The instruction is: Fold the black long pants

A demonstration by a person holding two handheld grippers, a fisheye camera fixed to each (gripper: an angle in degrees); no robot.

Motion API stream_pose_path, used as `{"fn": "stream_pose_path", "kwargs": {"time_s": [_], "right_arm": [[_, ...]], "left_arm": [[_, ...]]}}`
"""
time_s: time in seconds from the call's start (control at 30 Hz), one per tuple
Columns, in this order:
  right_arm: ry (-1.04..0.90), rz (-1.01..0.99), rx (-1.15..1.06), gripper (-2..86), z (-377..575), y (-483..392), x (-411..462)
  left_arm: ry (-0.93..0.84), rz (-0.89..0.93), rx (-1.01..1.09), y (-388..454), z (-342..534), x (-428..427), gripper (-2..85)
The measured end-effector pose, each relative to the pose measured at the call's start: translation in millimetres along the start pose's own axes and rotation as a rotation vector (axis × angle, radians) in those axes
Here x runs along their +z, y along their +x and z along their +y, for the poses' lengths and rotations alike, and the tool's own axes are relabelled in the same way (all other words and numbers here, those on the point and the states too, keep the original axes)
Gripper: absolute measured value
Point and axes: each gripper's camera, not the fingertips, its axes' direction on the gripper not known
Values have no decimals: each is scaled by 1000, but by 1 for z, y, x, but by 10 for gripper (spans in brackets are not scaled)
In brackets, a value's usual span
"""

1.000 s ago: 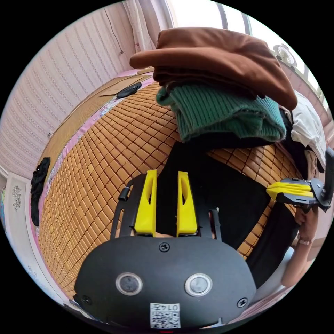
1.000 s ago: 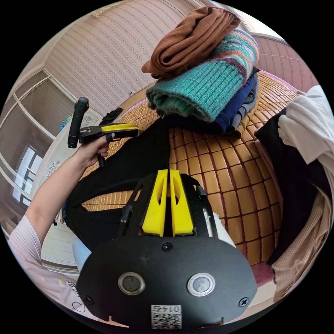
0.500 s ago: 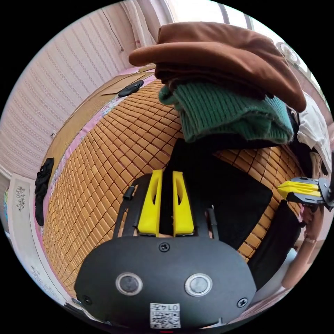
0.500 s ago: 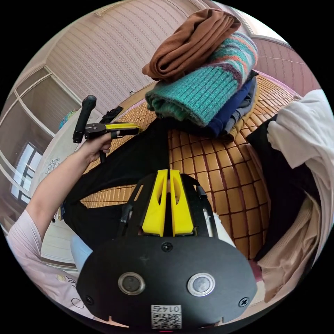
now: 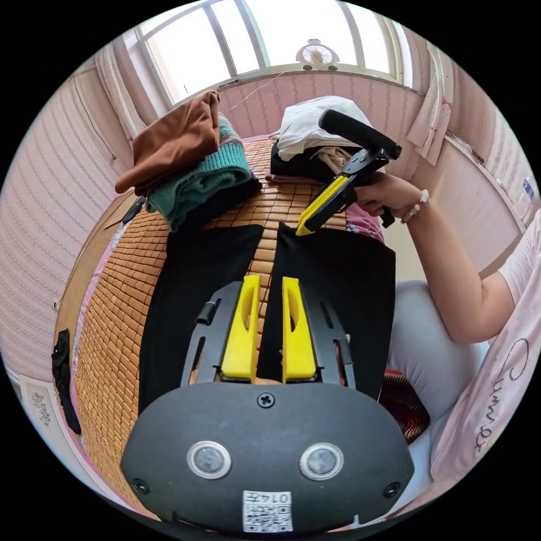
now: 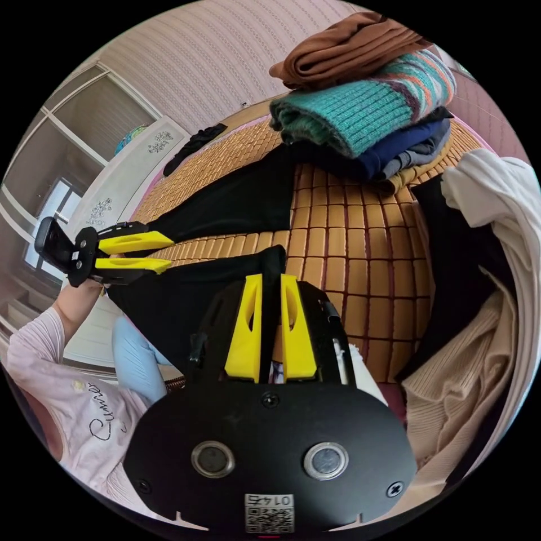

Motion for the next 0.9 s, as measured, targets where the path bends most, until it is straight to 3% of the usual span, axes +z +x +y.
{"fn": "stream_pose_path", "kwargs": {"time_s": [0.23, 0.73, 0.83, 0.9], "right_arm": [[175, -137, -12, 12, 29, 14, -41], [319, -276, -24, 11, 54, 37, -58], [315, -279, -36, 13, 57, 36, -58], [316, -289, -51, 13, 58, 36, -57]], "left_arm": [[-4, -49, 74, 18, -37, 25, 83], [-42, 254, 42, -23, -75, 23, 106], [-72, 268, 8, -30, -79, 35, 80], [-80, 260, 7, -38, -80, 36, 15]]}}
